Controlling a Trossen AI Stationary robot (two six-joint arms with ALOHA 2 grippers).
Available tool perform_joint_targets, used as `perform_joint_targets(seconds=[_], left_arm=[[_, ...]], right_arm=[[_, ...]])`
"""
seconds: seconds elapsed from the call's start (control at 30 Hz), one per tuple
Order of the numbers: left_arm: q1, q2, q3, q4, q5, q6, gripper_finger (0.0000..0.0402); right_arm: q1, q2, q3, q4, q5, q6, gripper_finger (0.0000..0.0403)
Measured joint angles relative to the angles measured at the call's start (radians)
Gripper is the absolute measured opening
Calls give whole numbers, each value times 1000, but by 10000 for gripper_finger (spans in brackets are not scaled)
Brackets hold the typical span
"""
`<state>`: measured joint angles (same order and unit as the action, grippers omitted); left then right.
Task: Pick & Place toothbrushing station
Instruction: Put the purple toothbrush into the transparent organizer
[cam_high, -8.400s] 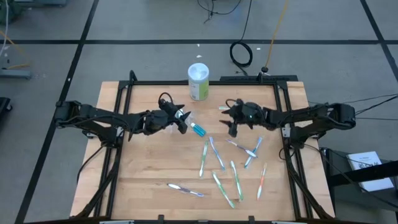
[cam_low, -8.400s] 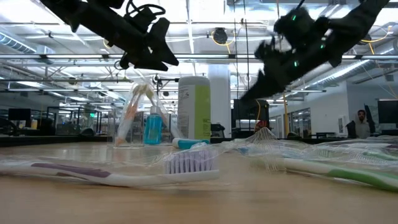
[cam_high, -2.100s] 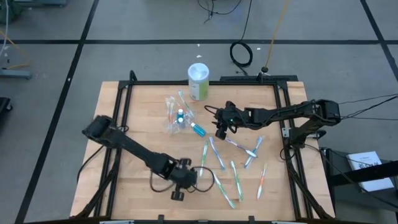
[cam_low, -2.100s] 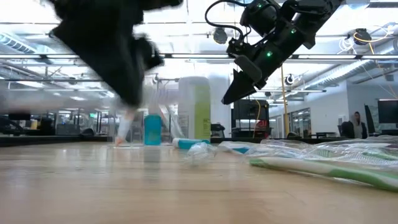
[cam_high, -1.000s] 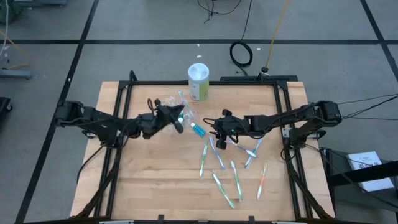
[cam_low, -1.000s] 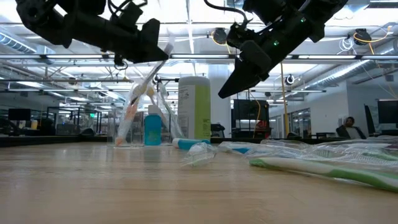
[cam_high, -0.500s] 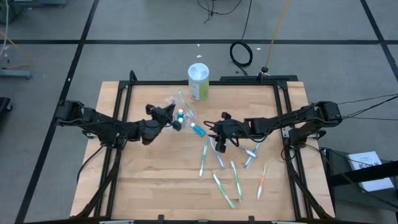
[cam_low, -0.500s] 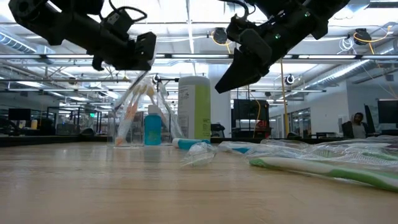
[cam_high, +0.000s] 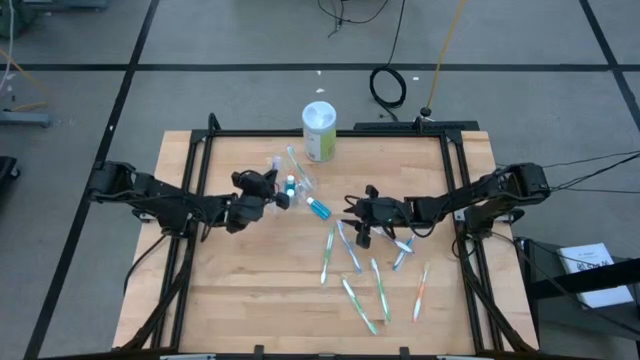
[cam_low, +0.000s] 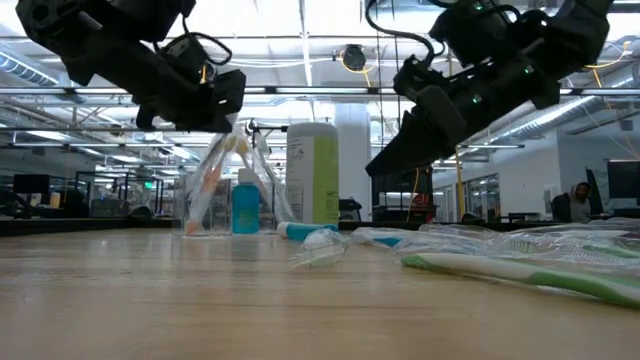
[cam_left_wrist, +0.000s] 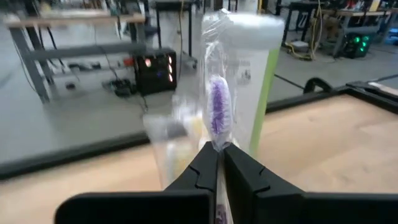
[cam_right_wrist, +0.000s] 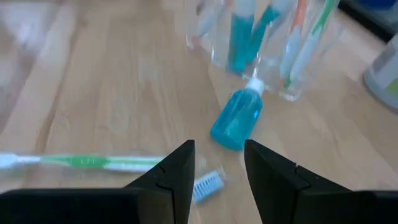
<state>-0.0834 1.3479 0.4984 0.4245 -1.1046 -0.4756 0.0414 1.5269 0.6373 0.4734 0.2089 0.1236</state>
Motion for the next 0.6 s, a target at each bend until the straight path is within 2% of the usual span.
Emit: perform_joint_targets(seconds=[0.1,0.23,0.4,0.53,0.6], left_arm=[[0,0,0,-81,51,-100,4],[-11,0,0,-132,119,-135,13],[-17,0,0,-136,116,-103,20],[-20,0,1,-174,191,-132,10],[-24,-1,1,-194,188,-133,5]], right_arm=[[0,0,-27,92,0,-32,130],[0,0,-38,128,0,-28,130],[-3,0,-38,172,-1,2,130],[-3,0,-38,171,-1,28,130],[-1,0,-38,168,-1,28,130]])
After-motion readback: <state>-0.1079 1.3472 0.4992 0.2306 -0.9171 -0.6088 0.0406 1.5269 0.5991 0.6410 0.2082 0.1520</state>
